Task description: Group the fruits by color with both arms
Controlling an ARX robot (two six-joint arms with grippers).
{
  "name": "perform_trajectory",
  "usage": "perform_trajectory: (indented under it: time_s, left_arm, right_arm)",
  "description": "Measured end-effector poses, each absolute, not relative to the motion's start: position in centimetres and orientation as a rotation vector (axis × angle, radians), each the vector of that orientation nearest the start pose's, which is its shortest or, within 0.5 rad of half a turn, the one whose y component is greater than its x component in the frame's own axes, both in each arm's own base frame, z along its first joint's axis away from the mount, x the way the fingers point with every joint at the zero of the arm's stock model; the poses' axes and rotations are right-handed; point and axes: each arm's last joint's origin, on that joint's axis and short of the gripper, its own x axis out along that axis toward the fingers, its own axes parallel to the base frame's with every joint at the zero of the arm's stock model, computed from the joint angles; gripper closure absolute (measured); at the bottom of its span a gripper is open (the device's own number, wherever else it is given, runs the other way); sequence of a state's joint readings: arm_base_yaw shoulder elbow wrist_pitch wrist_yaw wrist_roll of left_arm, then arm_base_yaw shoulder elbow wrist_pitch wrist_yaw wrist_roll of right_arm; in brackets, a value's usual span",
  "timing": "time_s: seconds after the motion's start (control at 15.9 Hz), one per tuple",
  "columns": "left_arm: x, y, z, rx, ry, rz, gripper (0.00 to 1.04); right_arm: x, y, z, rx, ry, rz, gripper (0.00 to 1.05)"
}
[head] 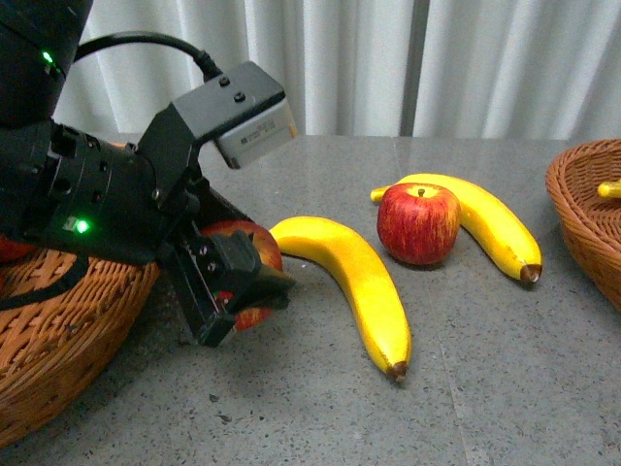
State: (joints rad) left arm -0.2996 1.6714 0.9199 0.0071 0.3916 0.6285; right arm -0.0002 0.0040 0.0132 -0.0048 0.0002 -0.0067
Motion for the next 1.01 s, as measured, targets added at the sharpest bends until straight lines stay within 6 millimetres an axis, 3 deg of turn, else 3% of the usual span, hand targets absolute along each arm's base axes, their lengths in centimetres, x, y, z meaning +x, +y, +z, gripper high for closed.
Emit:
perform_trajectory:
  time_s: [0.13, 0.31, 0.57, 0.69, 0.82, 1.01]
  left_arm:
    - [31.8, -10.9, 19.7, 0.53, 0.474, -0.851, 0.38]
    - [31.0, -9.8, 24.3, 0.488, 0.356, -0.756, 0.38]
    - [30.3, -4.1, 28.7, 0.28, 0.31, -0.39, 0.38]
    - [30.1, -0.3, 28.9, 0.123, 0.32, -0.249, 0.38]
    - [30.4, 2.2, 28.1, 0.024, 0.345, -0.199, 0.38]
    - [31.7, 2.9, 25.9, -0.043, 0.395, -0.181, 0.38]
  right_arm:
    - [9.7, 0.0, 16.7, -0.007, -0.004, 0.0, 0.07]
    - [9.7, 0.0, 16.7, -0.007, -0.004, 0.0, 0.07]
    - [9.7, 0.0, 16.7, -0.007, -0.004, 0.0, 0.07]
    - [9.7, 0.0, 16.7, -0.007, -0.004, 0.0, 0.07]
    - [9.7, 0.0, 16.7, -0.007, -0.004, 0.0, 0.07]
    - [9.7, 0.0, 16.7, -0.007, -0.004, 0.0, 0.07]
